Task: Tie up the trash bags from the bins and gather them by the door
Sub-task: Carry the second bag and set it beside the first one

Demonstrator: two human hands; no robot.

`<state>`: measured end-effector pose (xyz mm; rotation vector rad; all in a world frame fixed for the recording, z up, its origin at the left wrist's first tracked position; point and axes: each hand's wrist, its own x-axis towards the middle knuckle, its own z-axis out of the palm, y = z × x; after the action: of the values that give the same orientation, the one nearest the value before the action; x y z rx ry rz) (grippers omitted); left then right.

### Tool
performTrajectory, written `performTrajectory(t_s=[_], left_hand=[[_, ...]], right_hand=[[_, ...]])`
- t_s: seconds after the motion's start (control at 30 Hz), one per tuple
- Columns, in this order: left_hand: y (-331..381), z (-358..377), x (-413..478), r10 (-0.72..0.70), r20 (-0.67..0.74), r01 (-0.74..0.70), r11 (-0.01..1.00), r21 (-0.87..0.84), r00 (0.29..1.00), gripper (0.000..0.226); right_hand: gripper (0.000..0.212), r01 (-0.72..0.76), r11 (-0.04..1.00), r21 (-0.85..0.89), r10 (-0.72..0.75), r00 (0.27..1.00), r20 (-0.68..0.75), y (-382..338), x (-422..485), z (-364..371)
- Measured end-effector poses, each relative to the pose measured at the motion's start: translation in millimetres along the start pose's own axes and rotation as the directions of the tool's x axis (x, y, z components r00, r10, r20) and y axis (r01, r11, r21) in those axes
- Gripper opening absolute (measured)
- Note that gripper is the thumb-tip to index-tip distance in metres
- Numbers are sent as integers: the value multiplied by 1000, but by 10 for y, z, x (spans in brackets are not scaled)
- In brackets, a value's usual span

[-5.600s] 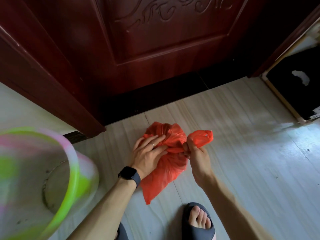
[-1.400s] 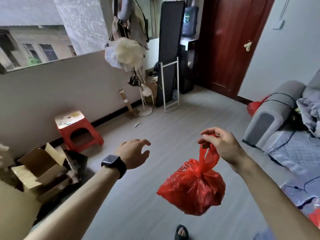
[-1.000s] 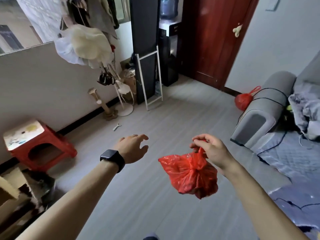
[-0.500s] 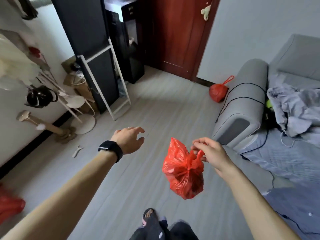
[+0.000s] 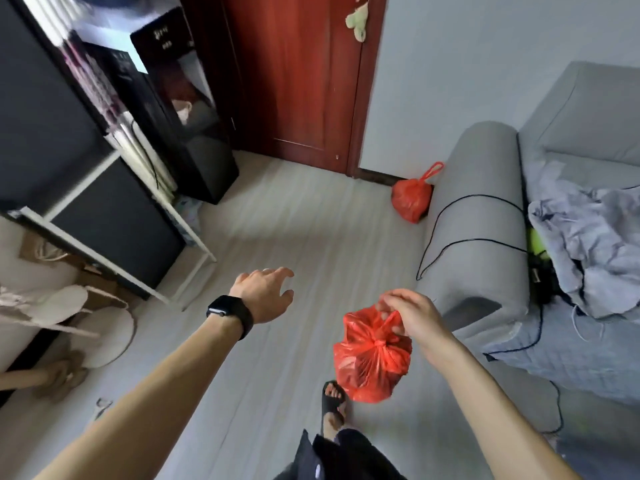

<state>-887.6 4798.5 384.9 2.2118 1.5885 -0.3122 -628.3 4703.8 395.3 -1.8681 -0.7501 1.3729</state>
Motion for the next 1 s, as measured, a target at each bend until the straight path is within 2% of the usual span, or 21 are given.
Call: performTrajectory(t_s=[0.33, 0.5, 0.7, 0.83, 1.0], left_hand=[[20, -1244, 2422, -4, 7, 4, 1000, -7, 1000, 47], [57, -1788, 3772, 63, 28, -63, 998, 13, 998, 48], [166, -2353, 5399, 111, 83, -119, 988, 94, 990, 50], [403, -2567, 6210, 133, 135, -151, 979, 140, 982, 50], [655, -2655, 7253, 96, 152, -116, 985, 129, 984, 49]], right_hand=[[10, -34, 999, 16, 34, 999, -18, -1356, 2097, -255], [8, -69, 995, 71, 76, 991, -113, -1935, 3248, -369], [8, -61, 998, 32, 66, 980, -187, -2758, 4546, -644], [8, -103, 994, 22, 105, 981, -162, -3155, 5335, -808], [13, -148, 989, 13, 149, 985, -84, -3351, 6482, -975]])
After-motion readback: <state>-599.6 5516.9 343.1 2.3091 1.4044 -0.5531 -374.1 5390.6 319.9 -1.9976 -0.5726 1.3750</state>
